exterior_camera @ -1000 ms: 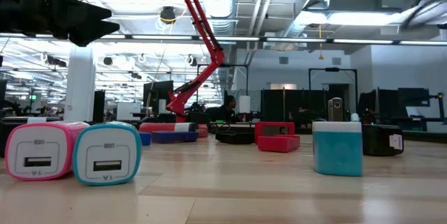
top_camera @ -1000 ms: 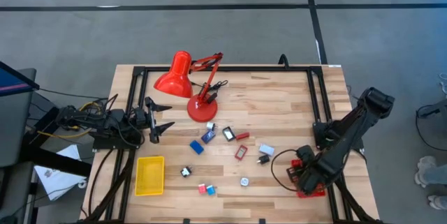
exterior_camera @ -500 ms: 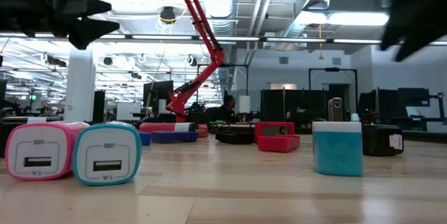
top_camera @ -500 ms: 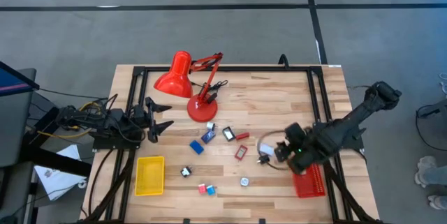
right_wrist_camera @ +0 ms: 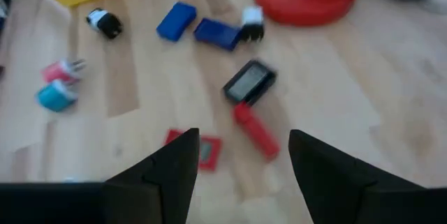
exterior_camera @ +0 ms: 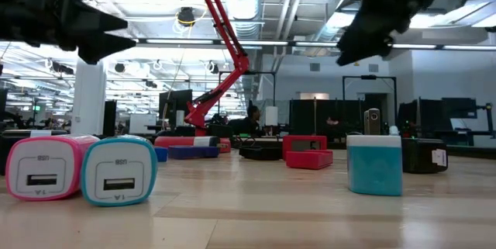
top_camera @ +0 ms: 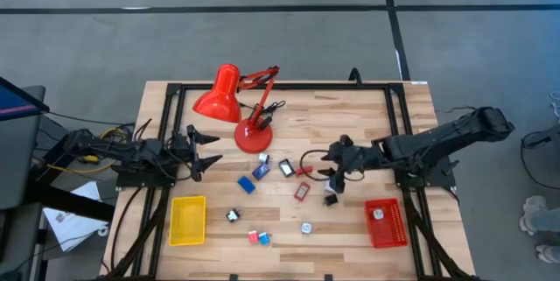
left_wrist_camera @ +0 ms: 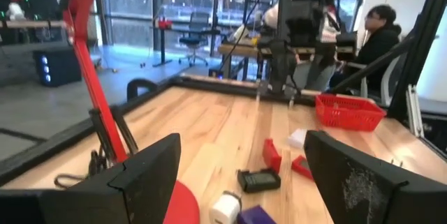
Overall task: Pick & Place Office items
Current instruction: Put the blue digital timer into the yellow bin
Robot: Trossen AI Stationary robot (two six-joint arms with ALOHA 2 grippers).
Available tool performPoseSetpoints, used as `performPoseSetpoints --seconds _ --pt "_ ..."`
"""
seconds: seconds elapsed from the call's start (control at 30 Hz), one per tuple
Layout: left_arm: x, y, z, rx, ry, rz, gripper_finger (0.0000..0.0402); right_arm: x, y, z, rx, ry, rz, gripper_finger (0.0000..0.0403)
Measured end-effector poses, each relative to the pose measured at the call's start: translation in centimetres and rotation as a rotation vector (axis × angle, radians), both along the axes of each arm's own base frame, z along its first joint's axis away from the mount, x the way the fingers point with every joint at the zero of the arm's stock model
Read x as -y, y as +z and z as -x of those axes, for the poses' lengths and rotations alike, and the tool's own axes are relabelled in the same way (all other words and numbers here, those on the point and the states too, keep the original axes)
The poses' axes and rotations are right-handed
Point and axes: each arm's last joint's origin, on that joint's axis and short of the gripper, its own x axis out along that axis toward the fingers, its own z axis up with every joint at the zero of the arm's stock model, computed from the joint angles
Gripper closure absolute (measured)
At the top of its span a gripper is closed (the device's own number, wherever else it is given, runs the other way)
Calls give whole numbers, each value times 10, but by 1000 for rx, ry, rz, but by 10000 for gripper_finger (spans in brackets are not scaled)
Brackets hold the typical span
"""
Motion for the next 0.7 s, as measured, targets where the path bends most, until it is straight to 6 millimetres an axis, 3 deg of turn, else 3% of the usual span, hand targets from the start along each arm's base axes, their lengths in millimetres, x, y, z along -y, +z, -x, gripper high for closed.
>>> performPoseSetpoints --seconds 0.17,0.4,0.7 --pt "2 -6 -5 -56 -26 45 101 12 -11 -1 15 70 66 188" --pt "6 -10 -21 -143 -56 1 101 29 -35 2 145 108 9 188" --pt "20 -6 -75 -479 -179 -159 101 41 -37 2 150 60 1 188"
